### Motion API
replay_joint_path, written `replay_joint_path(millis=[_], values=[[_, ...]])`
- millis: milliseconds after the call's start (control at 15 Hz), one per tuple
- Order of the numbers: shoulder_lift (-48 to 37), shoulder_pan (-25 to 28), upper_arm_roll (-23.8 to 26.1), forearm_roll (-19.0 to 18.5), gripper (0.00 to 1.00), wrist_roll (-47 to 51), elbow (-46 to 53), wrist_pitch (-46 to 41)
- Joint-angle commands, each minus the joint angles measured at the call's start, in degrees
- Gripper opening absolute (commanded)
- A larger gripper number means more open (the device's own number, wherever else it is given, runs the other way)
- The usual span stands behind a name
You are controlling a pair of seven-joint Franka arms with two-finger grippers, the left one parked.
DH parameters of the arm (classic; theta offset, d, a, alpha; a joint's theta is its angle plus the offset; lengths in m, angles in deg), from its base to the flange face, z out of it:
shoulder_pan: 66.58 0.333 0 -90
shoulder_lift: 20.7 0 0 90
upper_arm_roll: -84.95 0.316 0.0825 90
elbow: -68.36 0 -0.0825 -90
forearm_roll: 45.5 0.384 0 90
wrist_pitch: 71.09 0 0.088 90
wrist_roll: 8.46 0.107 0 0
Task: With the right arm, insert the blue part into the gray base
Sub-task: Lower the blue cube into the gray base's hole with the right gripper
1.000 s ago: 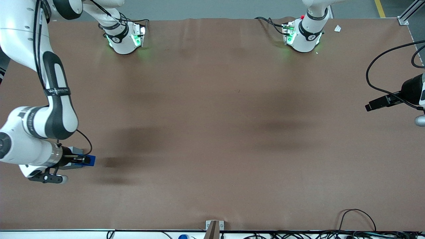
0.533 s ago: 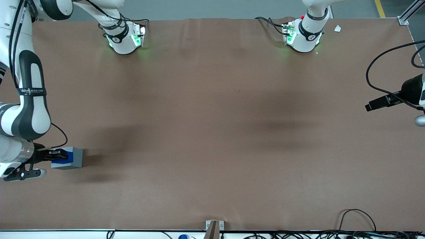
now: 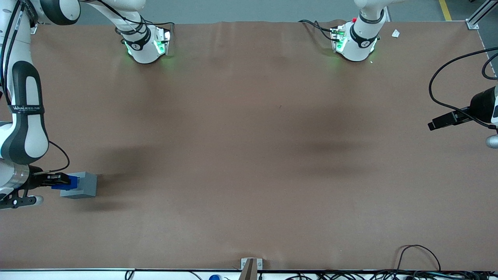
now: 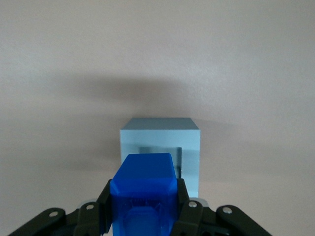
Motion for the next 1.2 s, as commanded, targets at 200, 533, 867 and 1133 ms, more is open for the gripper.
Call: replay_joint_path(millis=[200, 533, 867, 1133], values=[[-0.05, -0.8, 0.79, -0.47, 0.01, 0.0, -3.26, 1.86], [0.65, -0.89, 0.79, -0.47, 0.01, 0.0, -3.08, 3.43], [1.62, -0.89, 0.79, -0.12, 0.01, 0.44, -2.47, 3.53], [2.67, -0.98, 0.79, -0.2, 0.0, 1.06, -0.98, 3.53]])
